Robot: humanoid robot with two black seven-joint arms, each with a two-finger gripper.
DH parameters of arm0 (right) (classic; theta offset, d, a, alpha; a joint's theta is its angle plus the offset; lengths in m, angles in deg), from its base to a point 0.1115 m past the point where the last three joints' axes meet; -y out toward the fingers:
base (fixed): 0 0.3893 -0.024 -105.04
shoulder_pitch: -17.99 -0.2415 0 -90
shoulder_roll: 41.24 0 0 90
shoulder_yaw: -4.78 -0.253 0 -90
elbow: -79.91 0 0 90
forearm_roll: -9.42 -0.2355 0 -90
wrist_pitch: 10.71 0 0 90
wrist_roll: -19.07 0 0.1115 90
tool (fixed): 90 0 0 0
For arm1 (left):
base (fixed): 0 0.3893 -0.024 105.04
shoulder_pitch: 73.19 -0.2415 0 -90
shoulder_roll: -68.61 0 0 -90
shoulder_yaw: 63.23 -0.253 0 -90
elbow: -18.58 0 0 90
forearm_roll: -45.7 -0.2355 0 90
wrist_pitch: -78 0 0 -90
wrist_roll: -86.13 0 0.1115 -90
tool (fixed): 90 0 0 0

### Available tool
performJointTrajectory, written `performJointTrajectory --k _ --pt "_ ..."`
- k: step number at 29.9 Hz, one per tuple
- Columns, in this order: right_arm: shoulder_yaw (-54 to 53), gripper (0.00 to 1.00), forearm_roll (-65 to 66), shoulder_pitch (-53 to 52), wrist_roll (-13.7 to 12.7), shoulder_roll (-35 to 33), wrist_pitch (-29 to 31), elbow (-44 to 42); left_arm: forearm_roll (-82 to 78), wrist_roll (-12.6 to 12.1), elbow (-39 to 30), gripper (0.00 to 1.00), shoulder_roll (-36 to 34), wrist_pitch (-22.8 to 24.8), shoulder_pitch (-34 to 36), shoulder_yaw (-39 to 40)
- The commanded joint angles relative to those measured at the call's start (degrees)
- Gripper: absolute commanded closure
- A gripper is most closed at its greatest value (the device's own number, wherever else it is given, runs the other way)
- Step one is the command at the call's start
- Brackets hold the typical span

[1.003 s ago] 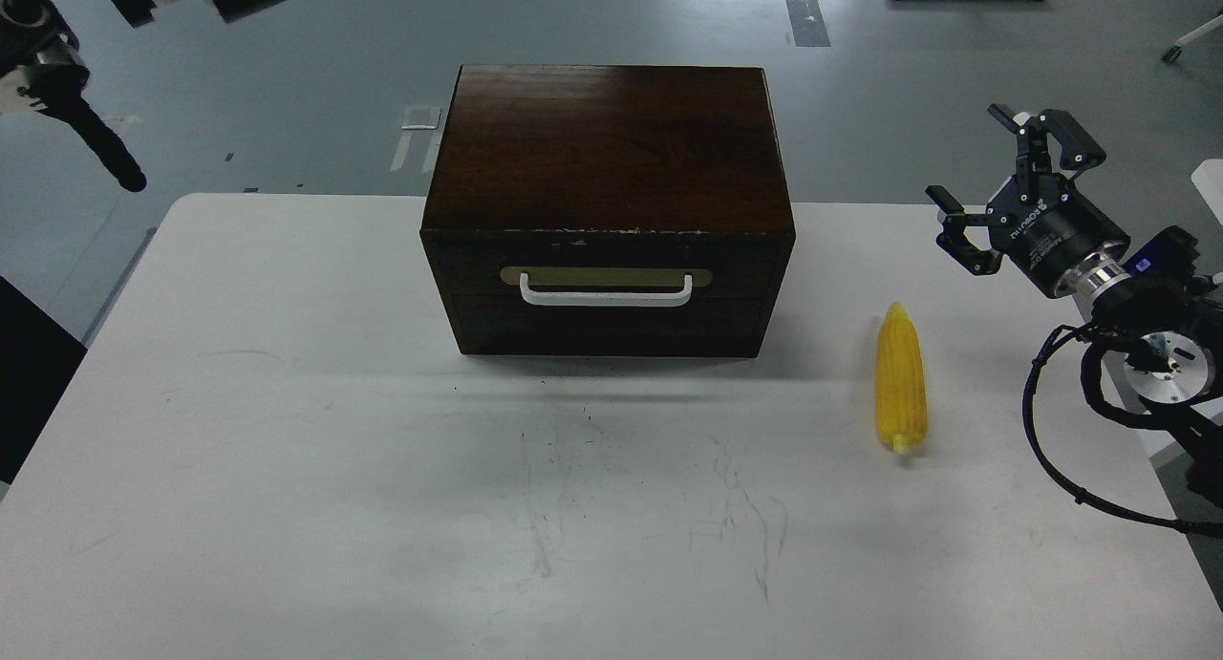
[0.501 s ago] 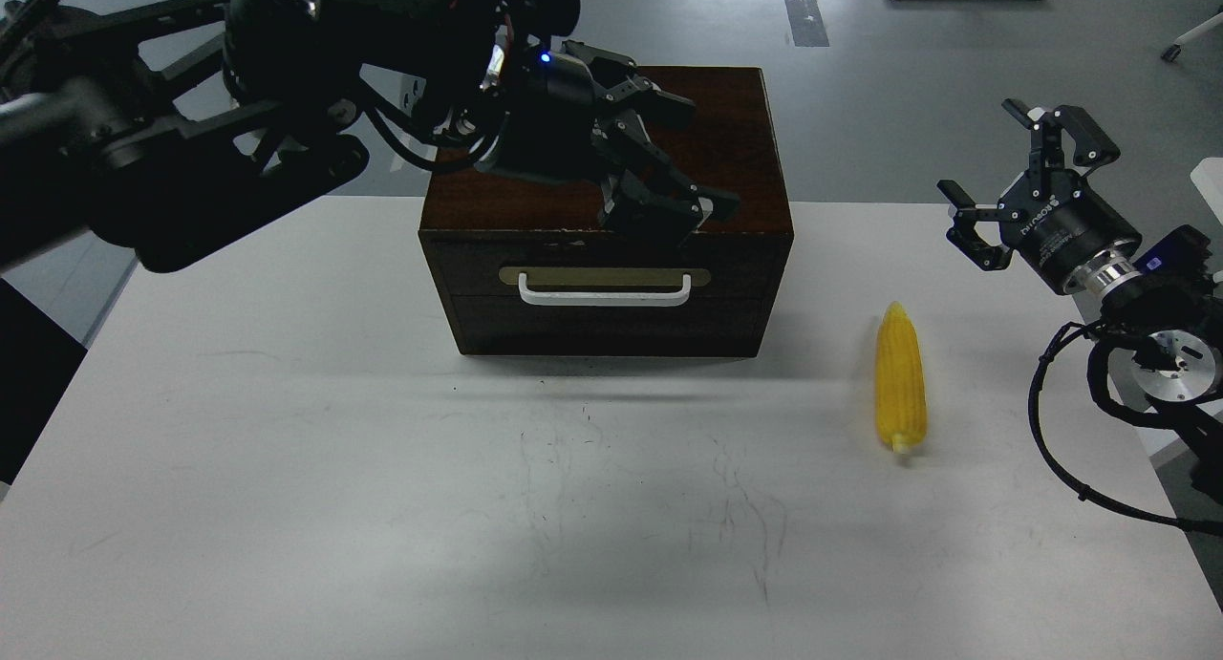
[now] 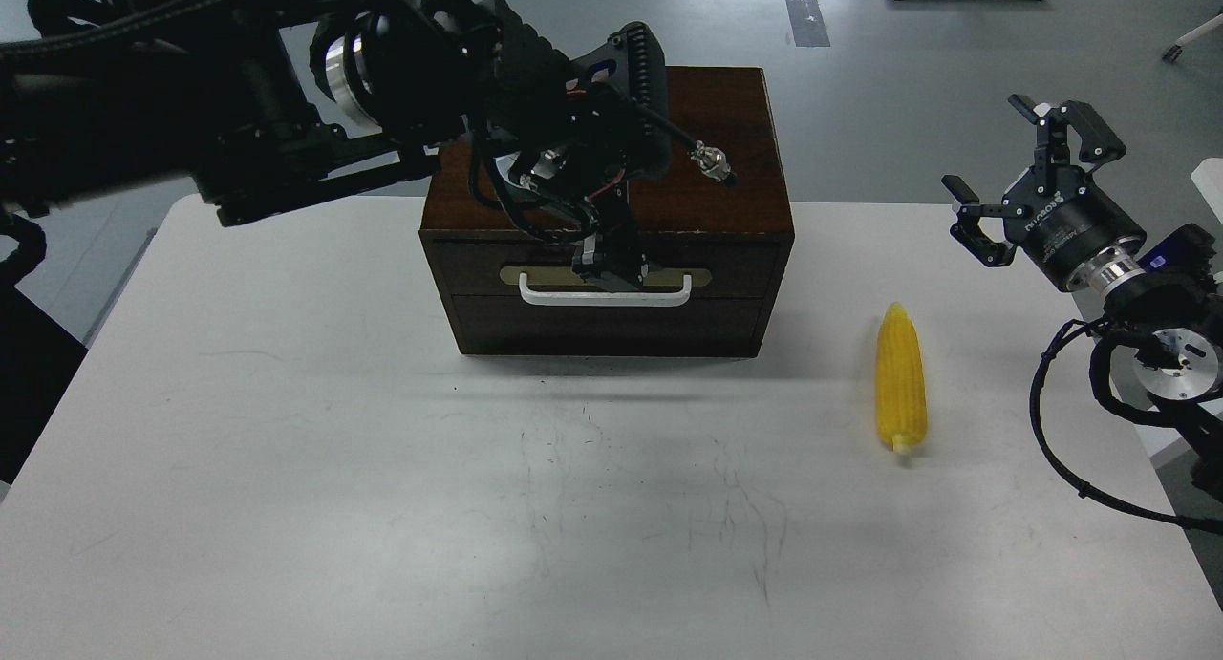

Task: Put corn in drawer with both arms

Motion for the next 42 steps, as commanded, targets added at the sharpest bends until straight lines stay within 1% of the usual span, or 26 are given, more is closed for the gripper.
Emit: performJointTrajectory --k 1,3,7,10,15,25,42 --pt "-0.3 0.0 0.0 0.0 0.0 0.0 0.0 0.0 0.0 0.0 -2.0 0.02 1.9 0.0 0.7 -0.9" --pt "-0.3 0.0 0.0 0.1 0.0 0.0 0.0 0.0 -0.1 0.0 -2.1 0.02 2.3 0.0 0.9 -1.4" --pt "-0.3 0.0 0.0 0.1 0.0 0.0 0.0 0.0 -1.2 0.0 -2.0 0.02 5.1 0.0 1.7 -5.1" --pt "-0.3 0.0 0.0 0.1 0.0 0.0 0.0 0.0 -4.1 0.0 -1.5 0.02 6.7 0.0 1.0 -5.4" --pt "-0.3 0.0 0.0 0.2 0.0 0.0 0.0 0.0 -4.3 0.0 -1.1 0.02 6.8 0.0 0.2 -7.6" --pt "-0.4 0.0 0.0 0.1 0.0 0.0 0.0 0.0 -4.3 0.0 -1.0 0.02 5.8 0.0 -1.3 -9.3" --pt "-0.4 0.0 0.0 0.3 0.0 0.0 0.0 0.0 -4.3 0.0 -0.1 0.02 5.8 0.0 -3.5 -9.4"
